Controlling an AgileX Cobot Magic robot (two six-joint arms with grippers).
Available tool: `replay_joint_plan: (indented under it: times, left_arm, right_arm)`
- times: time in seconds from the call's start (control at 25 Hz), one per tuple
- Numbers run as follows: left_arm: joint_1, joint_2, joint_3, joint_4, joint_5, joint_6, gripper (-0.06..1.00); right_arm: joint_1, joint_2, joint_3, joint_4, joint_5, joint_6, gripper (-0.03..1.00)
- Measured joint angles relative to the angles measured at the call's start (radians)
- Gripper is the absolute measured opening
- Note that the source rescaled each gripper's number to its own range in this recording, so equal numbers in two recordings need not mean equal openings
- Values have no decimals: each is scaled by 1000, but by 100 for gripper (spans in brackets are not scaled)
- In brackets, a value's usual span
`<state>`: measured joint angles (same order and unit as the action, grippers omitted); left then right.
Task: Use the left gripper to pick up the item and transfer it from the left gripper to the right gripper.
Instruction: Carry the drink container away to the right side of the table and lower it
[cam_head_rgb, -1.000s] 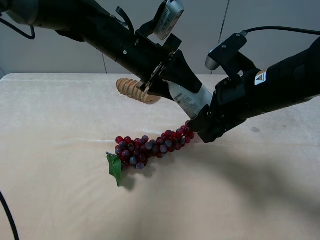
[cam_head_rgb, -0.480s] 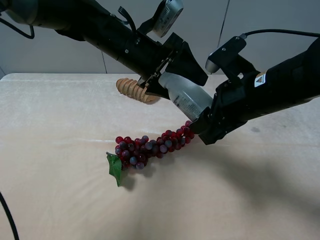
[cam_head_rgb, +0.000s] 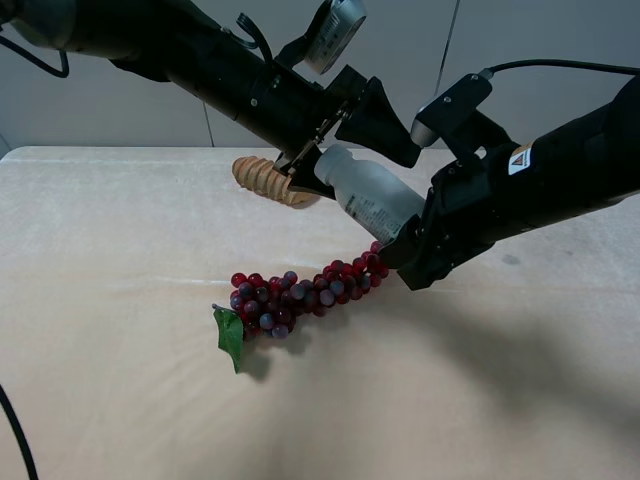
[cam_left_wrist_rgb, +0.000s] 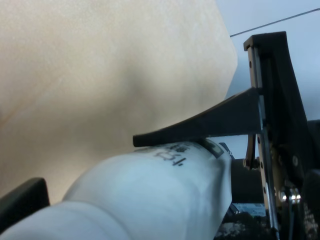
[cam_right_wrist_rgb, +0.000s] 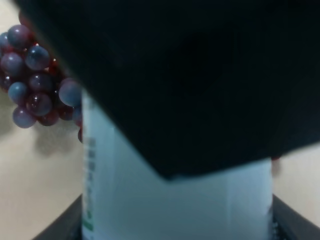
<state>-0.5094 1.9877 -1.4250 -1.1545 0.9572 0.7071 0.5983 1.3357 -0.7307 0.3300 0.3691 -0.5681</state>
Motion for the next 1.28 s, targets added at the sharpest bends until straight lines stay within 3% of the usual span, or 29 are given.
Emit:
replay_joint_plan:
  times: [0.4,0.92,1.28]
  left_arm:
    - [3,0,-1,1,0,0,100]
    - [76,0,-1,5,39,0,100]
    - [194,-63,-1,5,59,0,100]
  right_arm:
    - [0,0,0,0,0,0,1]
    - [0,0,0,0,0,0,1]
    - [0,0,0,7,0,1,1]
